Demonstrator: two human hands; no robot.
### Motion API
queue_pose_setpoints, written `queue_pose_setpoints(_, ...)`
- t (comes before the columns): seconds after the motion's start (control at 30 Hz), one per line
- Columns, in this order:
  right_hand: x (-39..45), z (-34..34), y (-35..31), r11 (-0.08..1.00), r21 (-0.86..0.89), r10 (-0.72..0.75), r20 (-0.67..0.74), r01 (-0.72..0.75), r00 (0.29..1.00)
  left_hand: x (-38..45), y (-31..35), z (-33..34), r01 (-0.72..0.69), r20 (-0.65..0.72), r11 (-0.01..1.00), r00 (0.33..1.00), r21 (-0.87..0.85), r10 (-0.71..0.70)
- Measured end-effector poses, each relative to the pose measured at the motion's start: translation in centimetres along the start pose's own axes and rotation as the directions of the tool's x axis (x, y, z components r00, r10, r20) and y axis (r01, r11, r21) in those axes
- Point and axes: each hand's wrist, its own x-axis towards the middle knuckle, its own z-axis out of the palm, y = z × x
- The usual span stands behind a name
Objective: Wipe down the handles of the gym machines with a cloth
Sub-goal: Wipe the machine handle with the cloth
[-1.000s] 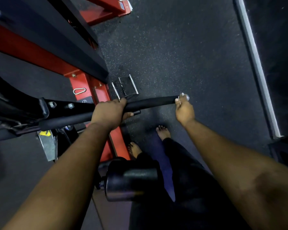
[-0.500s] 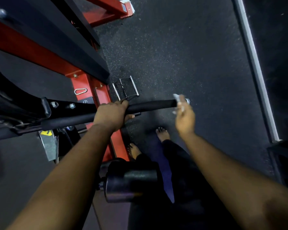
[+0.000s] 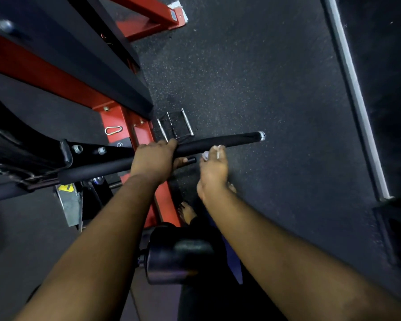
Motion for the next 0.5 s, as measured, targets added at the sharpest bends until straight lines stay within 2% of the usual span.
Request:
queue_pose_setpoints(0.07, -0.6, -0.9, 0.1, 0.997, 0.041, 0.064, 0.068, -0.067, 0.996, 0.0, -0.1, 0.1, 0.001, -0.003, 1.0, 1.0, -0.022, -0.001)
queue_pose_setpoints(0.13, 0.3, -2.8, -0.7, 0.999, -0.022, -0.024, 0.071, 0.026, 0.997, -0.2, -0.1, 0.1, 0.001, -0.011, 1.0, 1.0, -0.031, -0.001)
queue_pose_setpoints(0.17, 1.1, -4.1, -1.2, 0.982, -0.133, -0.13, 0.044, 0.134, 0.991, -0.3, -0.1, 0.1, -0.004, -0.019, 1.0, 1.0, -0.031, 0.003)
queue_pose_setpoints(0.23, 3.2, -6.9, -2.9, 0.829, -0.44, -0.377, 0.016, 0.345, 0.926, -0.5, -0.1, 0.0, -0.008, -0.022, 0.999, 1.0, -0.037, 0.007)
queue_pose_setpoints(0.3, 6.1, -9.3, -4.5, 0.617, -0.645, -0.498, 0.122, 0.45, 0.859, -0.6, -0.1, 0.1, -0.012, -0.01, 0.999, 1.0, -0.037, 0.012)
queue_pose_setpoints(0.37, 9.0, -10.3, -5.6, 0.383, -0.803, -0.458, 0.264, 0.457, 0.849, -0.6, -0.1, 0.1, -0.019, -0.004, 0.999, 1.0, -0.034, 0.019)
queue_pose_setpoints(0.4, 10.2, -10.3, -5.6, 0.316, -0.848, -0.407, 0.284, 0.425, 0.868, -0.7, -0.1, 0.1, -0.022, -0.004, 0.999, 1.0, -0.035, 0.022)
queue_pose_setpoints(0.43, 10.8, -9.9, -5.5, 0.289, -0.861, -0.392, 0.293, 0.419, 0.872, -0.7, -0.1, 0.1, -0.025, -0.01, 0.999, 1.0, -0.036, 0.024)
queue_pose_setpoints(0.5, 10.0, -8.0, -3.9, 0.31, -0.841, -0.426, 0.294, 0.443, 0.856, -0.7, -0.1, 0.2, -0.029, -0.016, 0.999, 0.999, -0.036, 0.028)
